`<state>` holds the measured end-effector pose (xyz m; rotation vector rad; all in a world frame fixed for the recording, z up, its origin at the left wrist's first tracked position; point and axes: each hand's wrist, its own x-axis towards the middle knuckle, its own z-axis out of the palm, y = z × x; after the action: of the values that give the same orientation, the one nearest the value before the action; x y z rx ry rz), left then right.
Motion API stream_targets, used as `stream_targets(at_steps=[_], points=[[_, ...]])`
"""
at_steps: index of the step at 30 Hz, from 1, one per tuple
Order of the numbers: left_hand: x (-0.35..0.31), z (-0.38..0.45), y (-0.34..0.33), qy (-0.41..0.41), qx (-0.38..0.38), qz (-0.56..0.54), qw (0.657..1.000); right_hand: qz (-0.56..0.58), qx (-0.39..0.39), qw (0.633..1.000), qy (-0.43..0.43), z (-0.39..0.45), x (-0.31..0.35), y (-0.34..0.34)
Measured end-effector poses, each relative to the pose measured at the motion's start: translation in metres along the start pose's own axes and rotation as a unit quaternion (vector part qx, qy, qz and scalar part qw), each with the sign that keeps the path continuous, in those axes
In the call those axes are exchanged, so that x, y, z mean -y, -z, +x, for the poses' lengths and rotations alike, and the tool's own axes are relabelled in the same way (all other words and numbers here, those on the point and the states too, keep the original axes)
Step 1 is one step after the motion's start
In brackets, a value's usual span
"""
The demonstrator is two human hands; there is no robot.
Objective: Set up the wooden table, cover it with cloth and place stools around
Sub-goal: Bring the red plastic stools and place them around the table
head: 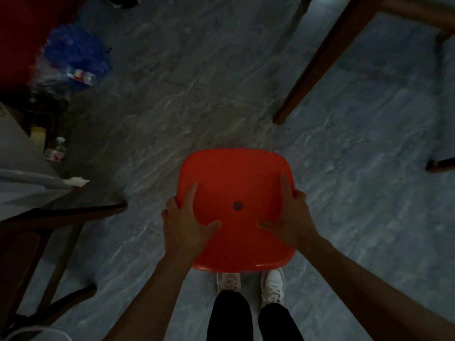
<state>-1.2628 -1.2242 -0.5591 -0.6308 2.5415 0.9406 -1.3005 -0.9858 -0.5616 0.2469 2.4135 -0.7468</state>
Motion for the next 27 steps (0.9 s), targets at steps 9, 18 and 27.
stream_targets(at_steps=[9,18,27], points=[[-0.147,-0.059,0.073,-0.12,0.07,0.025,0.99,0.015,-0.1,0.991,-0.083,-0.128,0.015,0.15],[-0.28,-0.136,0.093,-0.232,0.139,0.044,0.962,0.062,-0.213,0.955,-0.196,-0.246,-0.006,0.253],[-0.393,-0.262,0.081,-0.409,0.171,0.124,0.888,0.154,-0.329,0.886,-0.289,-0.406,-0.059,0.302]])
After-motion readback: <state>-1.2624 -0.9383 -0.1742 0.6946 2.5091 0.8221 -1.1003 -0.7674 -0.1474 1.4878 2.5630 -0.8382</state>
